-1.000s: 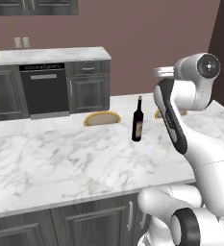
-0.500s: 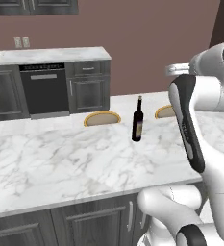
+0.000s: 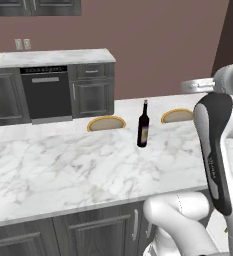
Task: Get the candle and the wine from the cabinet and move them to the dining counter.
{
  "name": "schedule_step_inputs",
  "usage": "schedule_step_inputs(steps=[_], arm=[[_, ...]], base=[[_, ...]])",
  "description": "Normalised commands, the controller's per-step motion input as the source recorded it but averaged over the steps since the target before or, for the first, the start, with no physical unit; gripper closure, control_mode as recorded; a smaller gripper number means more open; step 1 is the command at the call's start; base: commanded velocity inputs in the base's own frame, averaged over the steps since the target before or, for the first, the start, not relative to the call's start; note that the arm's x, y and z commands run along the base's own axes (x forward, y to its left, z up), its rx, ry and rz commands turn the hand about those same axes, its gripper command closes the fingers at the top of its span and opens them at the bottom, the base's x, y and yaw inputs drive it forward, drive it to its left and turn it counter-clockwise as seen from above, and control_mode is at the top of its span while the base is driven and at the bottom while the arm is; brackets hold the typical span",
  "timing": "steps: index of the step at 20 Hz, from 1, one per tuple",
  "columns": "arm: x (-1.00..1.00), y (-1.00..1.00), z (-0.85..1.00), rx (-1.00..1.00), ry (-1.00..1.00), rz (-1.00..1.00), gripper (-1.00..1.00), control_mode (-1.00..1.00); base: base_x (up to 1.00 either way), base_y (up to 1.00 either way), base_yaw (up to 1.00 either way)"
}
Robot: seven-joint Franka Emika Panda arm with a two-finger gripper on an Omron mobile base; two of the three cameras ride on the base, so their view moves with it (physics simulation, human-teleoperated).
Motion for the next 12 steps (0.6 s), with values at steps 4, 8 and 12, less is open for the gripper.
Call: schedule_step_inputs(steps=[4, 8, 12], arm=[[-0.54, 0.21, 0.11, 0.00, 0.01, 0.01, -1.00, -1.00], [-0.28, 0.05, 0.29, 0.00, 0.03, 0.01, -1.00, -1.00], [-0.12, 0.00, 0.10, 0.03, 0.01, 0.07, -1.00, -1.00]], base=[[0.00, 0.00, 0.00], [0.00, 0.00, 0.00], [0.00, 0.00, 0.00]])
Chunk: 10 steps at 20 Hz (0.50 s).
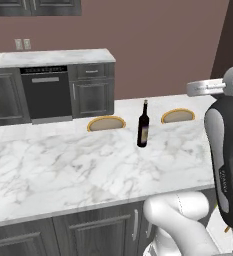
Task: Get the candle and the wine from the cabinet and move them to the dining counter.
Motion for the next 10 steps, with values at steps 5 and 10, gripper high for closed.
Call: schedule_step_inputs(steps=[5, 10], arm=[[-0.13, 0.01, 0.00, 0.03, 0.00, 0.09, -1.00, -1.00], [-0.11, 0.13, 0.00, 0.00, 0.00, 0.04, -1.00, -1.00]], base=[[0.00, 0.00, 0.00], [0.00, 0.00, 0.00]])
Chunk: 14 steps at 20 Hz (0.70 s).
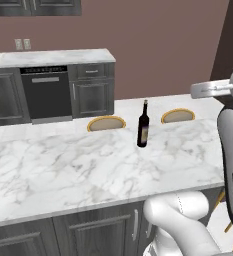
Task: Get the candle and the wine from the cabinet and move them to the dining counter.
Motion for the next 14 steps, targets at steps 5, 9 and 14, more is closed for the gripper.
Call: schedule_step_inputs(steps=[5, 9, 14], arm=[[-0.01, 0.09, 0.04, 0.00, 0.03, 0.01, -1.00, -1.00], [-0.02, 0.08, 0.00, 0.00, 0.01, 0.02, -1.00, -1.00], [-0.08, 0.12, 0.00, 0.00, 0.08, 0.00, -1.00, -1.00]], base=[[0.00, 0.00, 0.00], [0.00, 0.00, 0.00], [0.00, 0.00, 0.00]])
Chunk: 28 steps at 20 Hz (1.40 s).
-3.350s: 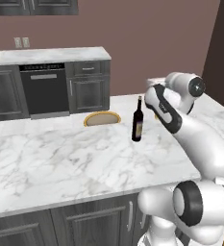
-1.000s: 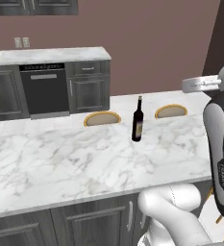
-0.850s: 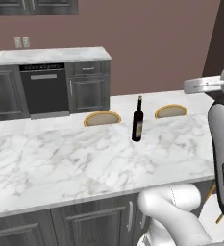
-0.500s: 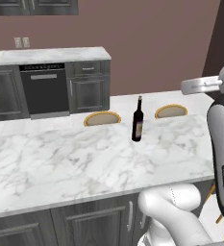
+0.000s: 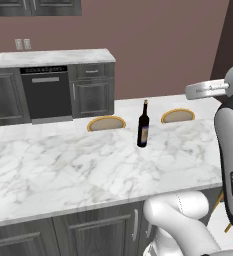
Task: Get the candle and the wine from the cabinet and move them to the dining counter.
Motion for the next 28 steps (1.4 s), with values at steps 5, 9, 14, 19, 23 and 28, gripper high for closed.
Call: schedule_step_inputs(steps=[5, 9, 14, 19, 23, 28], arm=[[-0.08, 0.13, 0.02, 0.00, 0.13, -0.02, -1.00, -1.00], [-0.04, 0.01, 0.00, 0.00, 0.09, -0.01, -1.00, -1.00], [-0.02, 0.00, 0.00, 0.00, 0.03, 0.00, -1.00, -1.00], [0.00, 0.00, 0.00, 0.00, 0.00, 0.00, -1.00, -1.00], [-0.03, 0.00, 0.00, 0.00, 0.00, 0.00, -1.00, -1.00], [-0.01, 0.00, 0.00, 0.00, 0.00, 0.00, -1.00, 1.00]], base=[[0.00, 0.00, 0.00], [0.00, 0.00, 0.00], [0.00, 0.00, 0.00], [0.00, 0.00, 0.00], [0.00, 0.00, 0.00], [0.00, 0.00, 0.00]])
